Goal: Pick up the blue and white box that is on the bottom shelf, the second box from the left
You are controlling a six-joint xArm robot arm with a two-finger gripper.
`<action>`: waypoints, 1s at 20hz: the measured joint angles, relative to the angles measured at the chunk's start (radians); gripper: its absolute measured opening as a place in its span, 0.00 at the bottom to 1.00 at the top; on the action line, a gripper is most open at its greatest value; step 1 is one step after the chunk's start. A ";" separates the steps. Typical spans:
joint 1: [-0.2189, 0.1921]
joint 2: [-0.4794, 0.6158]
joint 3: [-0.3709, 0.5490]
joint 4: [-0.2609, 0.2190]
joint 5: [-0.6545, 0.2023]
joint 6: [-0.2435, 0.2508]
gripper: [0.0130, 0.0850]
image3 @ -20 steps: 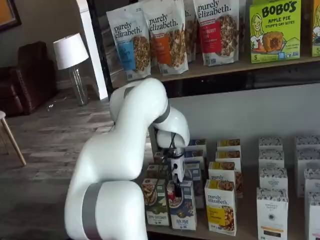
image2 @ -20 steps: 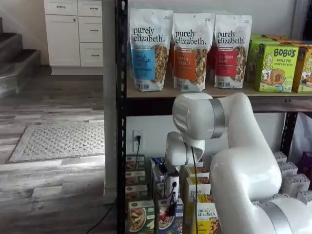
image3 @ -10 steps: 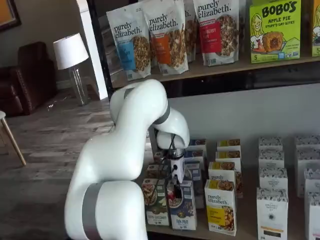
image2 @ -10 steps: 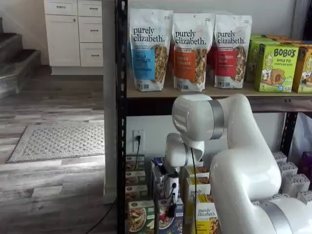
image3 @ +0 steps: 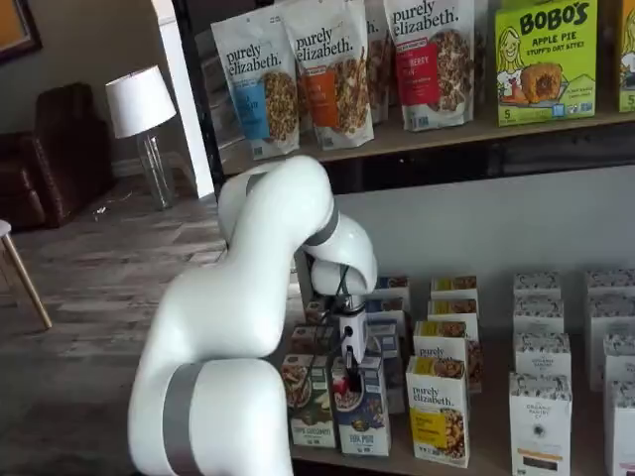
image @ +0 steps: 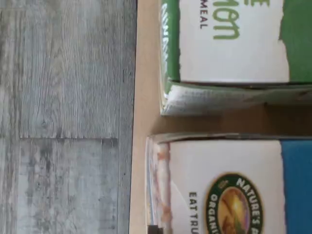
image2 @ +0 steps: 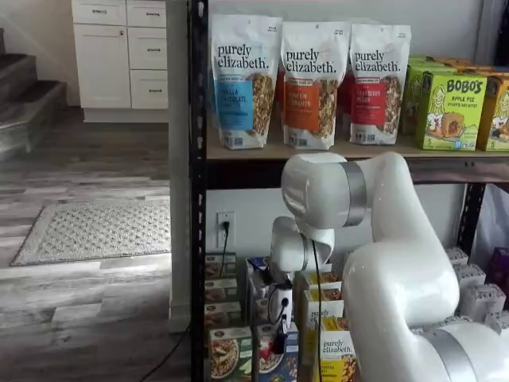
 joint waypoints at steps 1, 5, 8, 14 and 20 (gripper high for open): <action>0.000 -0.001 0.001 -0.001 -0.001 0.000 0.67; -0.001 -0.004 0.002 -0.002 0.006 0.001 0.67; -0.003 -0.009 0.007 0.000 0.010 -0.002 0.67; -0.006 -0.020 0.021 -0.004 0.009 -0.003 0.50; -0.005 -0.028 0.035 -0.003 0.000 -0.003 0.39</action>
